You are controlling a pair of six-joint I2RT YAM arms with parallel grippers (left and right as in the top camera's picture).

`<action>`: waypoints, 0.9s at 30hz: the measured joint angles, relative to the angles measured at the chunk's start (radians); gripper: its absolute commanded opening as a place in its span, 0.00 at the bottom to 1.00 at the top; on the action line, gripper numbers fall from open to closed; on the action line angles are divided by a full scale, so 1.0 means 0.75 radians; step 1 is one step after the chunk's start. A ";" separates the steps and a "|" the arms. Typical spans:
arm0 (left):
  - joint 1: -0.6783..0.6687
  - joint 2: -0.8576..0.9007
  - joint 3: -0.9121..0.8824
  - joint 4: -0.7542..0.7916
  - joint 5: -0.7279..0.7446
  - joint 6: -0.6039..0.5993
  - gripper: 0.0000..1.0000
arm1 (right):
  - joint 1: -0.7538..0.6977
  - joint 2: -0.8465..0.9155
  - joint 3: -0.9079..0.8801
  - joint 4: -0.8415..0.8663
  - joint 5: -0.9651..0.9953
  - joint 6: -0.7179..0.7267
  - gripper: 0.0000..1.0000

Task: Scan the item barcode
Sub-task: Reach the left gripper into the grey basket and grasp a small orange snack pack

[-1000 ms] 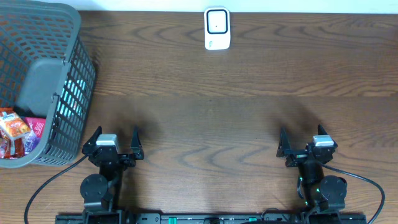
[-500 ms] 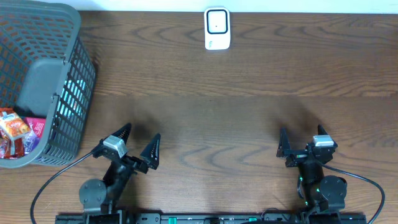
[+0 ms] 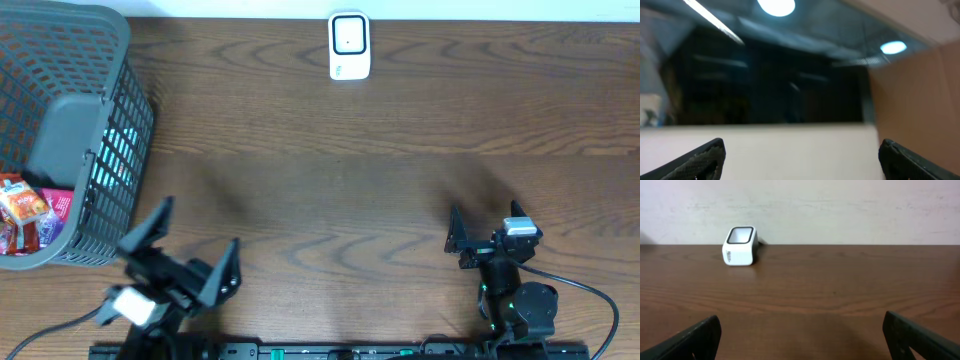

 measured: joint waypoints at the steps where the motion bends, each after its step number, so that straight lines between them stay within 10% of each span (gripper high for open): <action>1: 0.000 0.019 0.040 -0.002 -0.052 0.016 0.97 | 0.000 0.000 0.000 0.000 -0.001 0.000 0.99; 11: 0.009 0.775 0.790 -0.469 -0.482 0.209 0.98 | 0.000 0.001 0.000 0.001 0.000 0.000 0.99; 21: 0.355 1.982 2.266 -2.072 -0.834 0.334 0.98 | 0.000 0.001 0.000 0.001 -0.001 0.000 0.99; 27: 0.522 2.249 2.484 -2.402 -0.889 0.312 0.98 | 0.000 0.001 0.000 0.000 0.000 0.000 0.99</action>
